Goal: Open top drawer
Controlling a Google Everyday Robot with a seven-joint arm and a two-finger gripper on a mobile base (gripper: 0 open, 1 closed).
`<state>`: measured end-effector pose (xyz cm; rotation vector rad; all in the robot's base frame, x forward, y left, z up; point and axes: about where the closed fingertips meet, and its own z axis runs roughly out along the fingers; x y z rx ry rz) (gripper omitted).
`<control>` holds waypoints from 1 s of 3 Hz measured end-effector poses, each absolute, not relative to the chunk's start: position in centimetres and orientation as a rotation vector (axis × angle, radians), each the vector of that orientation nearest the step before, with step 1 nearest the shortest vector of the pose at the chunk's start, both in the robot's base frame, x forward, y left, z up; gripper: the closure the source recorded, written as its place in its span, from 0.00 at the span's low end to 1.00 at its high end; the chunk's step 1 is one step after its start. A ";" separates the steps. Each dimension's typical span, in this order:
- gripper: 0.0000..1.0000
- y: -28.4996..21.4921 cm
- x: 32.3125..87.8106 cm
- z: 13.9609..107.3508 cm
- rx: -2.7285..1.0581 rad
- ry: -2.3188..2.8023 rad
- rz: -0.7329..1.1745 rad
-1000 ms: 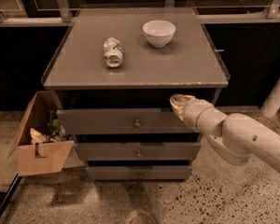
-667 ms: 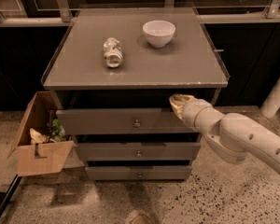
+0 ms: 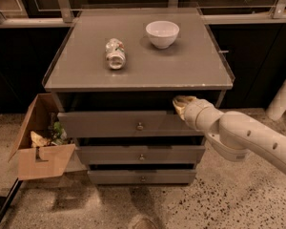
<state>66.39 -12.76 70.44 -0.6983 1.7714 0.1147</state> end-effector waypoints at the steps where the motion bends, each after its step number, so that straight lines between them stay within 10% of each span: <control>1: 1.00 -13.3 67.4 69.8 -0.728 1.792 0.060; 3: 1.00 -14.1 68.4 69.2 -0.743 1.818 0.012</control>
Offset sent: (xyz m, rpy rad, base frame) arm 0.0298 -0.0286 -0.0151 -0.1537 0.0285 -0.0659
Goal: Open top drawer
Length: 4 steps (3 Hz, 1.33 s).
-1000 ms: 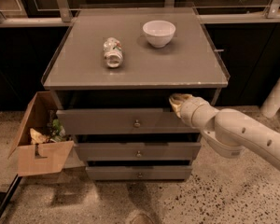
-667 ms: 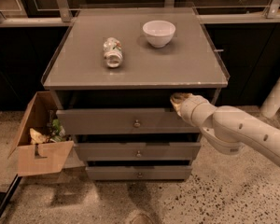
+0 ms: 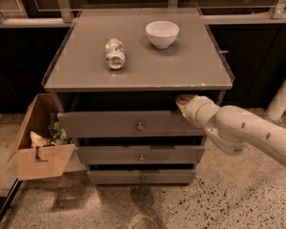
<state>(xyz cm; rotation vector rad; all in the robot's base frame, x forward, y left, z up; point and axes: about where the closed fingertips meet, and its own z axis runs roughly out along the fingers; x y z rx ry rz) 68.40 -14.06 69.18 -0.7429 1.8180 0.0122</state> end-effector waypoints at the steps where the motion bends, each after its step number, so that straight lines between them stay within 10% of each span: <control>1: 1.00 -13.5 68.6 68.7 -0.748 1.829 0.023; 4: 1.00 -13.6 68.6 66.5 -0.808 1.881 0.046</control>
Offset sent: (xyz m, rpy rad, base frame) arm 0.0106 0.0042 -0.0248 0.0127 0.0596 -0.0250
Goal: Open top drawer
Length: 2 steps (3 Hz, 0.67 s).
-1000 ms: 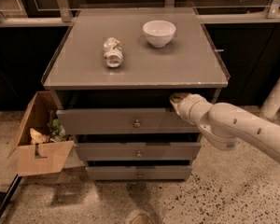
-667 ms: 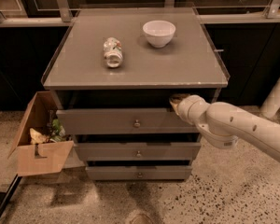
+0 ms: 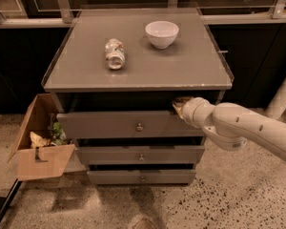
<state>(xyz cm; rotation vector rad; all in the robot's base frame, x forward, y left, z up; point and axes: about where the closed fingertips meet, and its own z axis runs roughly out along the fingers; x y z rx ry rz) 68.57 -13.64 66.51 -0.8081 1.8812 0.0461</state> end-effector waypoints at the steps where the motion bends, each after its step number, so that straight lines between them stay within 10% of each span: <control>1: 1.00 -12.6 68.0 66.7 -0.819 1.898 0.081; 2: 1.00 -11.9 67.5 66.8 -0.825 1.910 0.107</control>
Offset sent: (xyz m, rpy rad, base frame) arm -0.0863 -0.0415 -0.0058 -0.0123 0.2819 0.1799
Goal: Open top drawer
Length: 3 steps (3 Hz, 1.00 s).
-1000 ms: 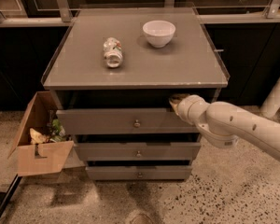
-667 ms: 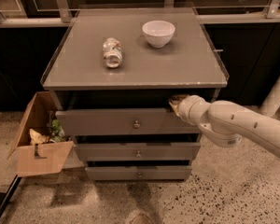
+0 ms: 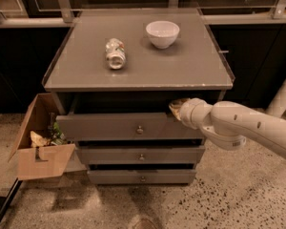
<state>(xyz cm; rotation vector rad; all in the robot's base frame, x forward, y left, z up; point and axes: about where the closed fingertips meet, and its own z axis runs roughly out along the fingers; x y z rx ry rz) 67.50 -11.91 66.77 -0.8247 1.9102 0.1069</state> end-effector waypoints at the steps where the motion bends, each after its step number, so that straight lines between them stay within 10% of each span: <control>1: 1.00 -12.5 66.0 66.8 -0.862 1.927 0.152; 3: 1.00 -13.5 64.4 67.1 -0.909 1.945 0.185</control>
Offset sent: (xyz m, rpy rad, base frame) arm -0.1261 -0.0594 0.0137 0.0046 0.2499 0.3387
